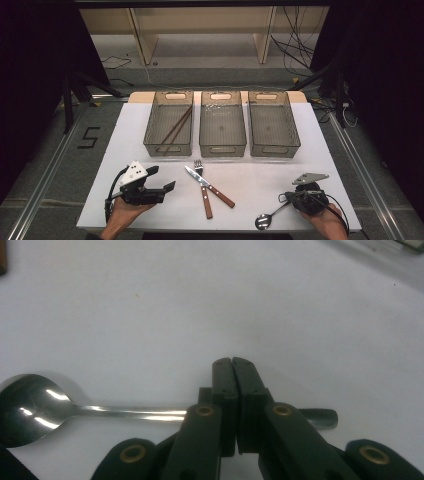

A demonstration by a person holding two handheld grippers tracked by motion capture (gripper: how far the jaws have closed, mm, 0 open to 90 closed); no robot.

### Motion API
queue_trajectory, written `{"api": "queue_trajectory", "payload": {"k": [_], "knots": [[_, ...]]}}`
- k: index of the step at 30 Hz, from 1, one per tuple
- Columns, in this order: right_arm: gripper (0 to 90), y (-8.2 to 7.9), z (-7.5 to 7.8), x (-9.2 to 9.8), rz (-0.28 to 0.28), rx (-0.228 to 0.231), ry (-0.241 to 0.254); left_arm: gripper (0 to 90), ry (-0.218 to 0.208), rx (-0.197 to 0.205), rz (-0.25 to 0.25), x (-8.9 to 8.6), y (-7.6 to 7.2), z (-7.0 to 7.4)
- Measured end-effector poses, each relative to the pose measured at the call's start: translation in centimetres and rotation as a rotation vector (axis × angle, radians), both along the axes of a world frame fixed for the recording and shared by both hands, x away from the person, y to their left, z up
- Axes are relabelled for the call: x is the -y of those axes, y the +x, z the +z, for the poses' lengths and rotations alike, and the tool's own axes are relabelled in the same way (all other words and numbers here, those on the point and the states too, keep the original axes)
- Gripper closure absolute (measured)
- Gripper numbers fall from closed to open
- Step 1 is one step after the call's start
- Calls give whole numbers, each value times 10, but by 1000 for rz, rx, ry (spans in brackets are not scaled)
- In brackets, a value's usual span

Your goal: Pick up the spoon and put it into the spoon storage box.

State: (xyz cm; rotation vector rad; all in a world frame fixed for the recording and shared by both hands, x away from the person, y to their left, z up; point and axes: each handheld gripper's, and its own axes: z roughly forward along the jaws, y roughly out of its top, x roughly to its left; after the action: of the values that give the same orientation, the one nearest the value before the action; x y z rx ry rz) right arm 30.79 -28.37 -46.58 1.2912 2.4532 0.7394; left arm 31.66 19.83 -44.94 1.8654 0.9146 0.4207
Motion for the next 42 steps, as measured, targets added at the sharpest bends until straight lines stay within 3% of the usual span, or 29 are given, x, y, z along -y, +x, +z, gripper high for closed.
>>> {"api": "queue_trajectory", "payload": {"k": [4,9,13,17,21,30,42], "knots": [[843,3,8,-4,27,27,3,184,0,-1,0,0,0,0],[695,9,20,-9,132,34,-31,184,-1,0,-1,0,0,0],[463,16,32,-13,238,-26,-72,184,-2,1,-2,0,0,0],[324,19,35,-21,363,-88,-156,184,-2,2,-8,0,0,0],[293,18,33,-26,421,-117,-212,184,-3,1,-6,0,0,0],[274,13,22,-29,503,-110,-277,184,-3,1,-6,1,0,0],[344,11,11,-35,558,-123,-354,184,0,5,-7,1,0,0]]}}
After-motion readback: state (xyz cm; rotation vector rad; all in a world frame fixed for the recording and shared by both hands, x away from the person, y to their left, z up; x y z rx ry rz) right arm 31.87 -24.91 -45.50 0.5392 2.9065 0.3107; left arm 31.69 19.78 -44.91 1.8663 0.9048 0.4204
